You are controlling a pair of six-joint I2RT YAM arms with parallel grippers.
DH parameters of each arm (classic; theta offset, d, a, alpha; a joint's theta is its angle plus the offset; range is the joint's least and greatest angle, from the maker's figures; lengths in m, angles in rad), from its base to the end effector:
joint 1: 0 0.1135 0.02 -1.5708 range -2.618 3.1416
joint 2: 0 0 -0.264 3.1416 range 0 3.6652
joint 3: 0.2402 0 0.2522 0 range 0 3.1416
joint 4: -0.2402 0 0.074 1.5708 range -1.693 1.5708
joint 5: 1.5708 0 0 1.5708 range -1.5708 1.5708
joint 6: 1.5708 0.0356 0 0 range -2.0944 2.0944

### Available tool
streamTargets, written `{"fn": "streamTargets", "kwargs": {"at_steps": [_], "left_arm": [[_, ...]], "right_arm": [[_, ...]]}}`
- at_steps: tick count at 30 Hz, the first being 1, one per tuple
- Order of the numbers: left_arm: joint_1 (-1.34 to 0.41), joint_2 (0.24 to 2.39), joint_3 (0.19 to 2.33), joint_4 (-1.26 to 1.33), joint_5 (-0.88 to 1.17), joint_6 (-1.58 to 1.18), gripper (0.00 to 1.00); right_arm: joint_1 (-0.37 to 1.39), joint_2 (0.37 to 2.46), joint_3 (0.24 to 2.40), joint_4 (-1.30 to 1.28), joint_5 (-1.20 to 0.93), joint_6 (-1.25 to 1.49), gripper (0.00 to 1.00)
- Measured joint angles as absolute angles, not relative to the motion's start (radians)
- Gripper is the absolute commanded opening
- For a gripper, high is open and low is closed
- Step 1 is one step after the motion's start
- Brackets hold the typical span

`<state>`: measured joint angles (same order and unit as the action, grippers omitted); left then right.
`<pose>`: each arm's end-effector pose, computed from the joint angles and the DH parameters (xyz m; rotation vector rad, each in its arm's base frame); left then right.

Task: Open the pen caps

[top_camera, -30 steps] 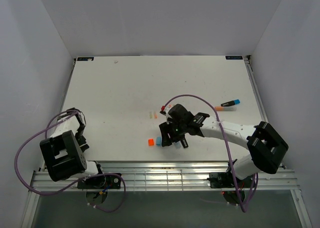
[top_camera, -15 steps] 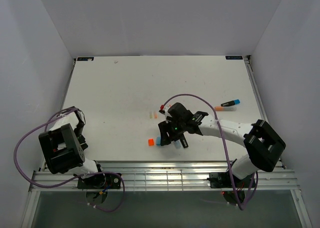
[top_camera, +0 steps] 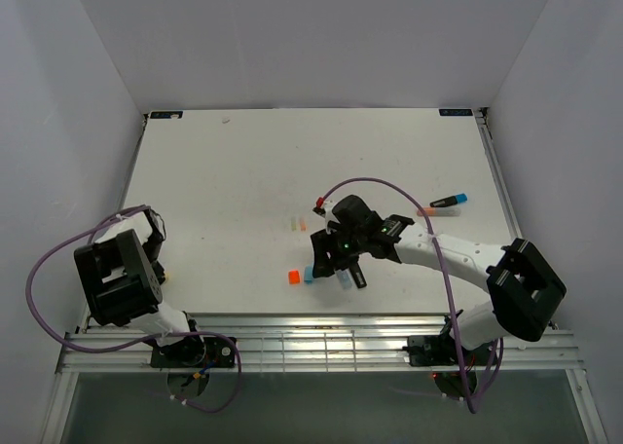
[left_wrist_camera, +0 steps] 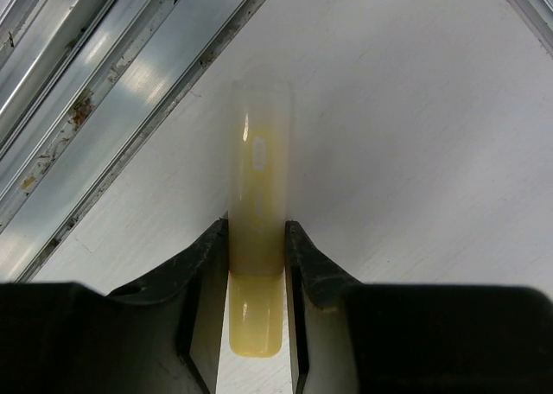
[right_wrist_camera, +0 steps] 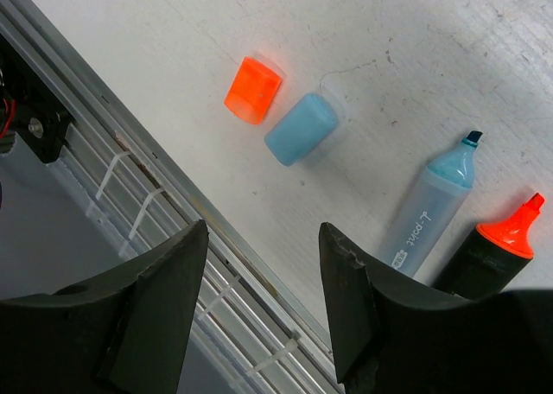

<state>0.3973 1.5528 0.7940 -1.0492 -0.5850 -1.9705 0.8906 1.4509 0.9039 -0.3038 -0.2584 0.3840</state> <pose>0.1860 0.0994 0.1517 -2.5315 1.1389 0.8240 0.1818 0.2392 0.2179 -0.7692 2.4679 0.8479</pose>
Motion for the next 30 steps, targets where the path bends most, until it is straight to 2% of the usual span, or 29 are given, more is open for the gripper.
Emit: {"fn": "streamTargets", "kwargs": {"at_steps": [2, 3, 5, 13, 17, 25, 30], "left_arm": [[0.397, 1.555, 0.795, -1.046, -0.590, -1.971, 0.17], [0.397, 1.555, 0.795, -1.043, -0.593, -1.963, 0.07], [0.398, 1.556, 0.798, -1.035, -0.595, -1.939, 0.00], [0.395, 1.619, 0.906, -0.923, -0.512, -1.698, 0.00], [0.338, 1.651, 0.959, -0.878, -0.454, -1.593, 0.00], [-0.060, 1.652, 1.103, -0.883, -0.446, -1.533, 0.00], [-0.163, 1.617, 1.145, -0.888, -0.407, -1.463, 0.00]], "right_arm": [[0.890, 1.451, 0.901, -0.295, -0.258, 0.384, 0.61], [0.890, 1.451, 0.901, -0.294, -0.258, 0.384, 0.61], [0.890, 1.451, 0.899, -0.287, -0.258, 0.385, 0.61], [0.890, 1.394, 0.856, -0.266, -0.249, 0.393, 0.61], [0.890, 1.332, 0.853, -0.263, -0.237, 0.411, 0.61], [0.886, 1.248, 0.841, -0.255, -0.208, 0.452, 0.61], [0.877, 1.226, 0.822, -0.258, -0.205, 0.474, 0.61]]}}
